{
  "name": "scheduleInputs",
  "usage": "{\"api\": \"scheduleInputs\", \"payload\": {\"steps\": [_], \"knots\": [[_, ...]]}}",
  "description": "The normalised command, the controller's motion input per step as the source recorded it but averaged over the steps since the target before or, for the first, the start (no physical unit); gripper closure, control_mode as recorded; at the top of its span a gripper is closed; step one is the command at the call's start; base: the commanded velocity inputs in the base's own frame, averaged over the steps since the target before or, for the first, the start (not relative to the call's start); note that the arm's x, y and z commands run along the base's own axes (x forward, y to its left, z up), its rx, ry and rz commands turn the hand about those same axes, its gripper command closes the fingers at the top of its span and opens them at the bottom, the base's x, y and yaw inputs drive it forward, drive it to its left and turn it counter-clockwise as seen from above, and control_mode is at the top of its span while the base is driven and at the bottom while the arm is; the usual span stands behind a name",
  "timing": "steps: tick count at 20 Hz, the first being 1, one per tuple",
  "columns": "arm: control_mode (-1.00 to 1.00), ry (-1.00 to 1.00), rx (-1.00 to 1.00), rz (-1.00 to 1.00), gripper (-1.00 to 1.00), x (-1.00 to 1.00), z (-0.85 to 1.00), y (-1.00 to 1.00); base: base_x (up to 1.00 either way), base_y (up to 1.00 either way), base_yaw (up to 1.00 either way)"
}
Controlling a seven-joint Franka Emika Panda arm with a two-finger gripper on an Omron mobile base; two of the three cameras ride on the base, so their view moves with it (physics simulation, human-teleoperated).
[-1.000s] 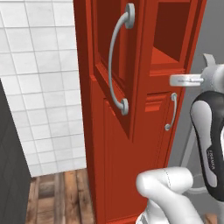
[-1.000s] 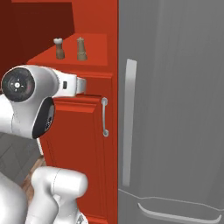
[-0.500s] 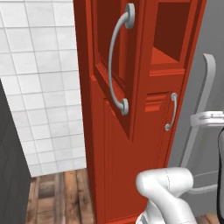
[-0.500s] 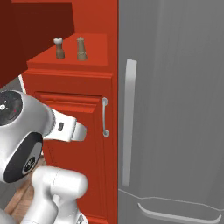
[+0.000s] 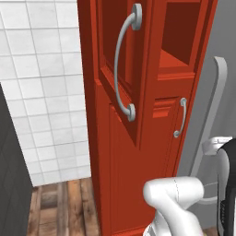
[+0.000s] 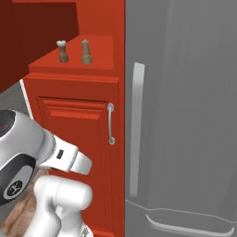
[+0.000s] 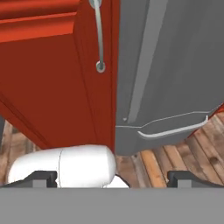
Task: There are various items on the counter. Only move the condiments/shakers into the cabinet.
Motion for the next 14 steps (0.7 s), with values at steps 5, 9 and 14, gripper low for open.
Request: {"api": "scheduleInputs", "payload": {"steps": [5,9,14], "knots": [[-1.00,-0.16,-0.02,-0.08,-1.00,0.01,-0.07,-0.03,0.00,0.00,0.00],[-1.00,0.00,0.00,0.00,-1.00,-0.03,0.00,0.00,0.00,0.00,0.00],[1.00,0.00,-0.01,0.00,-1.00,-0.35,-0.13,-0.08,-0.30,-0.23,0.00]]}}
